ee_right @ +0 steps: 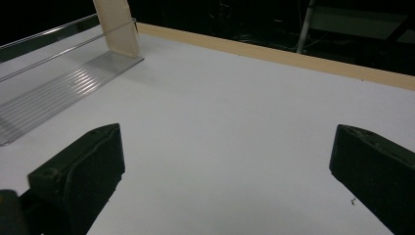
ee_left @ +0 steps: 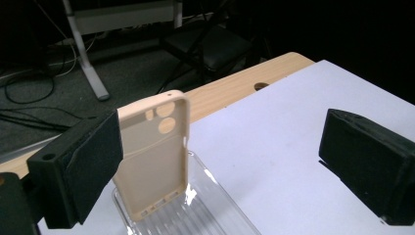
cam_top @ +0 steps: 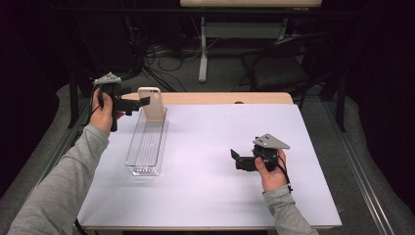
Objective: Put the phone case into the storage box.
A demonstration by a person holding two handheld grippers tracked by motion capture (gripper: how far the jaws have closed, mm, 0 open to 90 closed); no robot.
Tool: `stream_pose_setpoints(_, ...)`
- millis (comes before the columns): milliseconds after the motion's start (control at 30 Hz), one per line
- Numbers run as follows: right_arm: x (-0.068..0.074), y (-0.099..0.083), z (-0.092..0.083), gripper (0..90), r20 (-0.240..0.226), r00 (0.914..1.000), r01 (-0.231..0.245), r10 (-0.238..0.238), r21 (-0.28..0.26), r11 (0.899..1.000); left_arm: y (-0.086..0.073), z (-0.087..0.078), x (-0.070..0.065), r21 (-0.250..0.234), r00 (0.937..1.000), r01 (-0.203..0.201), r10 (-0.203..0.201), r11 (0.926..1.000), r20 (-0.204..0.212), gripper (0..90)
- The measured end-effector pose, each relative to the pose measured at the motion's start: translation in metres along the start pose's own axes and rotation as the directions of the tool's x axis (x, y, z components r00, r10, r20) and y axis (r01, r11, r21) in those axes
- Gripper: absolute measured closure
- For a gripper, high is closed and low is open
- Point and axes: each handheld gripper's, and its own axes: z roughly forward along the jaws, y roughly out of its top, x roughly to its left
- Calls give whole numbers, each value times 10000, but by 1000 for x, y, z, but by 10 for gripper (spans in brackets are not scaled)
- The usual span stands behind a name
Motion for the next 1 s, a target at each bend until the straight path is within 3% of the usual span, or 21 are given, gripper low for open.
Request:
stream_pose_setpoints(267,-3,7,-6,0,-160,9998,83,-83,27,10000,4,-8,-17,-160,9982,-128,137,9998,581,29)
stream_pose_setpoints(533,-8,15,-13,0,-287,9995,102,-99,108,9999,5,-14,-37,136,9939,-603,588,9981,938,24)
stream_pose_setpoints(633,-9,16,-16,0,-313,9995,113,-107,194,9997,5,-18,-46,134,9921,-593,575,9981,1114,24)
stream_pose_setpoints(767,-12,16,-21,0,-314,9994,168,-161,227,9996,4,-25,-59,168,9869,-772,740,9969,1430,24)
stream_pose_setpoints(933,-14,16,-30,0,-332,9991,263,-256,208,9994,-3,-37,-73,-125,9806,-699,710,9975,1826,24)
stream_pose_setpoints(1000,-14,15,-34,0,-354,9990,279,-272,205,9994,-7,-42,-79,-190,9777,-842,863,9963,1913,24)
